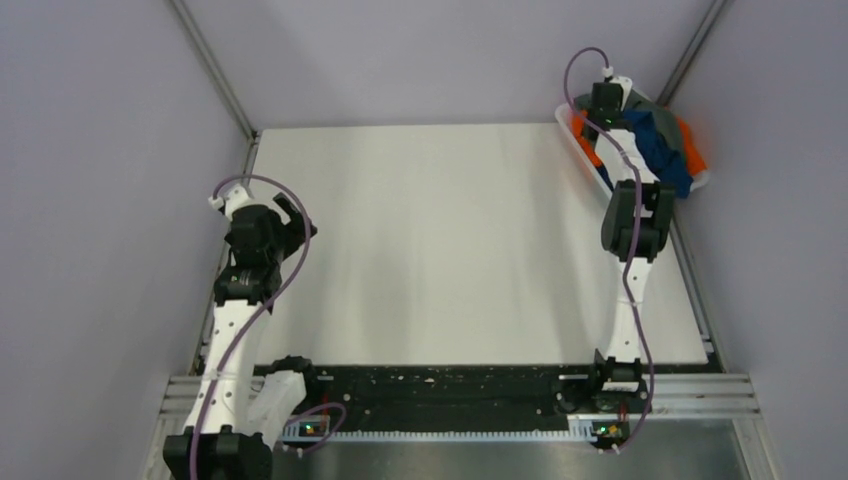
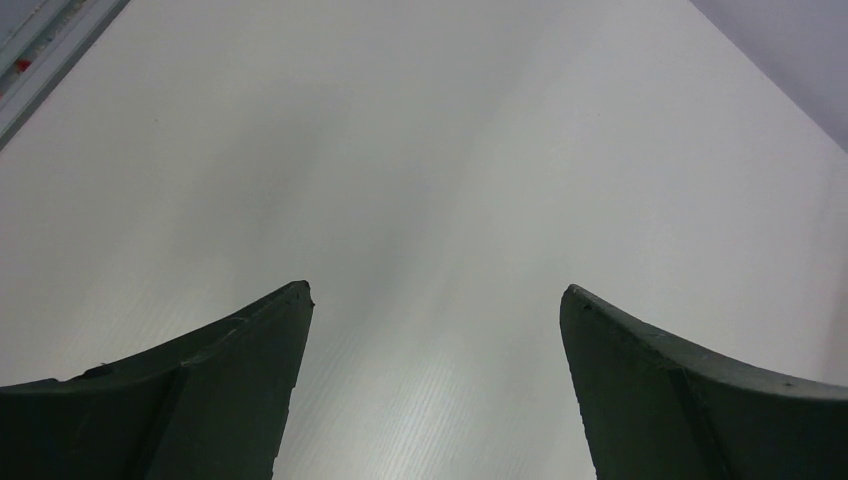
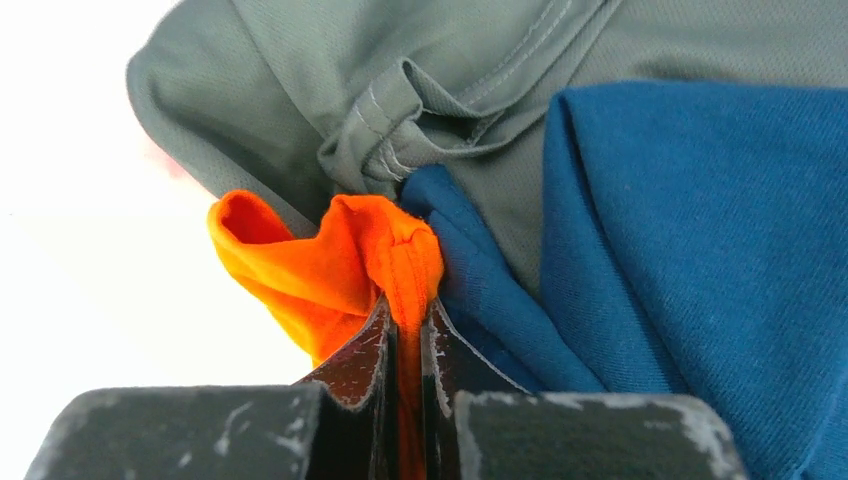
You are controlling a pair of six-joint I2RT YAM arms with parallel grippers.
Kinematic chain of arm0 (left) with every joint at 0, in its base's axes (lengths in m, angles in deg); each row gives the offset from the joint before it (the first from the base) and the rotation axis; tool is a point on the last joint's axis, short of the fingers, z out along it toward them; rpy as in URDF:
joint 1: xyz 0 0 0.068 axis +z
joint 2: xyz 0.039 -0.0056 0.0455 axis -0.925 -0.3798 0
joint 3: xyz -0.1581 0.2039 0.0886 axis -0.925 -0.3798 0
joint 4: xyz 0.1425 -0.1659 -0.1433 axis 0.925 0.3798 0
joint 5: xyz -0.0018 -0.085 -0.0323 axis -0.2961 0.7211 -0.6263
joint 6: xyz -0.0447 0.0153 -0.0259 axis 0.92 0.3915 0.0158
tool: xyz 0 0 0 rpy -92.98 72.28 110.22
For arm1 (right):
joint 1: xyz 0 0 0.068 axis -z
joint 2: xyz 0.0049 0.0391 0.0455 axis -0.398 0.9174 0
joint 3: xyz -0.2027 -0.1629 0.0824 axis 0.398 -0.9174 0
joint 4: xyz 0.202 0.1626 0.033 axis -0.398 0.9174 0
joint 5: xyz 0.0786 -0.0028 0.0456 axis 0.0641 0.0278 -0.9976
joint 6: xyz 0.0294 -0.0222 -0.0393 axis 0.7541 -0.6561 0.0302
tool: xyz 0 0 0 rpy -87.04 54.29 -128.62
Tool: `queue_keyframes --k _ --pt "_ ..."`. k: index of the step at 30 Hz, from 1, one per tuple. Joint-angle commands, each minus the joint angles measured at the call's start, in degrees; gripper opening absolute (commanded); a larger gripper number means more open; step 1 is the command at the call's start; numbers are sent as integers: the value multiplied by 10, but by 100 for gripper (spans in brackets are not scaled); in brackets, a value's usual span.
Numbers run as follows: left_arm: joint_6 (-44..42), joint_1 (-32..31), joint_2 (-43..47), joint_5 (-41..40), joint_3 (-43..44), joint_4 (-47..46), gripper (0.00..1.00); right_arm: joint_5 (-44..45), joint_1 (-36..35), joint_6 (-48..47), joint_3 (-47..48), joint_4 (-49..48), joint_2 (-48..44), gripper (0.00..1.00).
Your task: Fold and stack the t-shirts
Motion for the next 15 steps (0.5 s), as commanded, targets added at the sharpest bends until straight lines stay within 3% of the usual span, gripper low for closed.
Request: queue_keyframes --k 1,10,15 --pt "-10 1 5 24 16 -17 99 -34 8 1 56 1 -76 0" --pt "6 1 62 28 13 7 99 -188 -14 31 37 20 -307 0" --pt "11 1 90 48 18 23 99 -266 -48 49 42 -2 -379 0"
